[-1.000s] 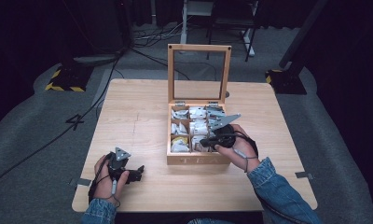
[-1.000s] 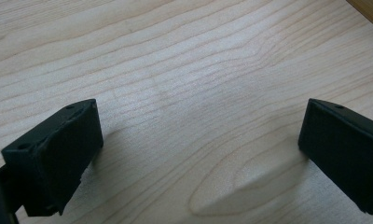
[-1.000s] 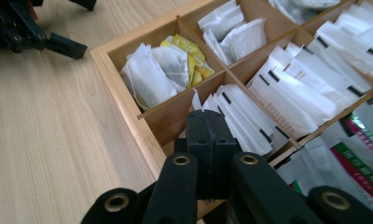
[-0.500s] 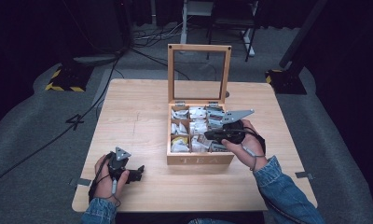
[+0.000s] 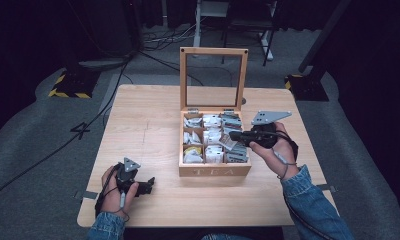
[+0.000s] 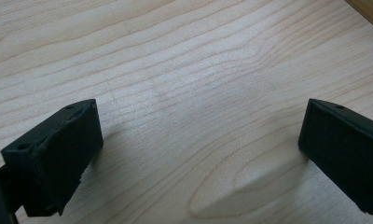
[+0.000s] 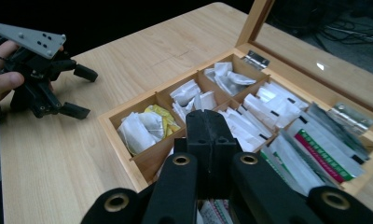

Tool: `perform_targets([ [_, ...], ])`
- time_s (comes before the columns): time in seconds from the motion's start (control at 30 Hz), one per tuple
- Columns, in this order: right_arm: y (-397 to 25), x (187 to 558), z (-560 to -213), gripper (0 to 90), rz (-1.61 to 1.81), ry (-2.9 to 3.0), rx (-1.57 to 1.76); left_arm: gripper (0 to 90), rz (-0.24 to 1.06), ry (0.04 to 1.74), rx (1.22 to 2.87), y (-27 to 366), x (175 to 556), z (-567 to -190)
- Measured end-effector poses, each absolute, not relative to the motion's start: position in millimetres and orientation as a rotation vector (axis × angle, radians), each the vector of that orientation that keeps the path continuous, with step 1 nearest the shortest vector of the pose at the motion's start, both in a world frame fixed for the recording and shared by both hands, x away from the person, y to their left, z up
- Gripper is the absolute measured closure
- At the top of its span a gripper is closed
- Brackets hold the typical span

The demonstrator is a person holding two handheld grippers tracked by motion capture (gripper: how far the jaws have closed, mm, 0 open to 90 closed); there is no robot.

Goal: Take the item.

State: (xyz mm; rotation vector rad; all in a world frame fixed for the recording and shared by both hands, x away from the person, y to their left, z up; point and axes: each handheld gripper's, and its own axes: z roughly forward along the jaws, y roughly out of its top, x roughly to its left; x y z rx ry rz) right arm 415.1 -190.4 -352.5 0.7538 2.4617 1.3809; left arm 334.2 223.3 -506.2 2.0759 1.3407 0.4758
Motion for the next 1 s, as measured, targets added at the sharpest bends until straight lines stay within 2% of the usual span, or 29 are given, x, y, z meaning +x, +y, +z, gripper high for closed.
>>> perform_targets([
  [0.53,-262,429,-324,90.0,1.364,2.286,0.9,0.0,0.476,1.341,2.076,223,334,-506],
  [1.0,-313,450,-323,90.0,1.258,2.188,1.023,0.0,0.476,1.341,2.076,223,334,-506],
])
